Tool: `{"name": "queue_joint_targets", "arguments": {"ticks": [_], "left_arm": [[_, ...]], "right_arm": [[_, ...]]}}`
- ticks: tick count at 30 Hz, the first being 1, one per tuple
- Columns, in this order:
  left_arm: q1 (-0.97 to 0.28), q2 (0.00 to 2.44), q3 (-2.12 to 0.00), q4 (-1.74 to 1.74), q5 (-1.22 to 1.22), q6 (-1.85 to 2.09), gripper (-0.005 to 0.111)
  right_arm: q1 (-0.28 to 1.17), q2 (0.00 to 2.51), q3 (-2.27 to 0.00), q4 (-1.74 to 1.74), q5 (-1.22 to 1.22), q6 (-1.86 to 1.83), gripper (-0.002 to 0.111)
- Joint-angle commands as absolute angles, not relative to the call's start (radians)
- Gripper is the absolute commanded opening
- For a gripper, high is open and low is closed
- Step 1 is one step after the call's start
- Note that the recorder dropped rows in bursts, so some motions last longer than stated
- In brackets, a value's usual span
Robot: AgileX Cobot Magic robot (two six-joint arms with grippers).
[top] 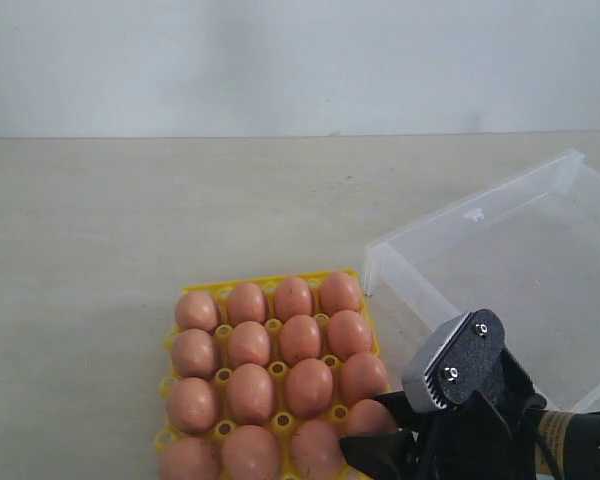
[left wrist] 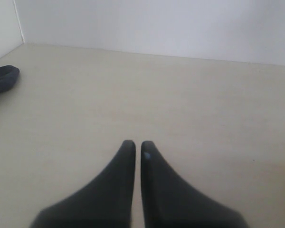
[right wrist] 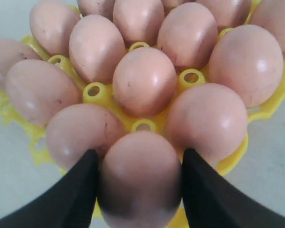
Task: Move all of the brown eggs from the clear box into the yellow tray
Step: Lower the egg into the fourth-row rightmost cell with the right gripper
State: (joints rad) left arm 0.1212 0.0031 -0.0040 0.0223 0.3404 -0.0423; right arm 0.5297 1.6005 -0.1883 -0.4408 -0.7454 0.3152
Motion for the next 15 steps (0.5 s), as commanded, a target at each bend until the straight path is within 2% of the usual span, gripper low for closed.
{"name": "queue_joint_targets", "arguments": {"ticks": [1, 2, 8, 11, 15], "left_arm": [[0.118, 0.000, 0.000, 0.022, 0.337, -0.038, 0.004], [0.118, 0.000, 0.000, 0.022, 0.337, -0.038, 0.004], [0.118, 0.000, 0.000, 0.022, 0.337, -0.038, 0.004], [0.118, 0.000, 0.000, 0.022, 0.337, -0.038, 0.004], [0.118, 0.000, 0.000, 0.022, 0.337, -0.038, 0.004]], "right_arm": [[0.530, 1.609, -0.190, -0.458, -0.789, 0.316, 0.002], [0.530, 1.609, -0.190, -0.458, -0.789, 0.316, 0.006], [0.530, 1.609, -0.190, -0.485, -0.787, 0.338, 0.043], [0.530, 1.609, -0.190, -0.492, -0.783, 0.338, 0.051], [0.530, 1.609, -0.190, -0.493, -0.777, 0.361, 0.056]]}}
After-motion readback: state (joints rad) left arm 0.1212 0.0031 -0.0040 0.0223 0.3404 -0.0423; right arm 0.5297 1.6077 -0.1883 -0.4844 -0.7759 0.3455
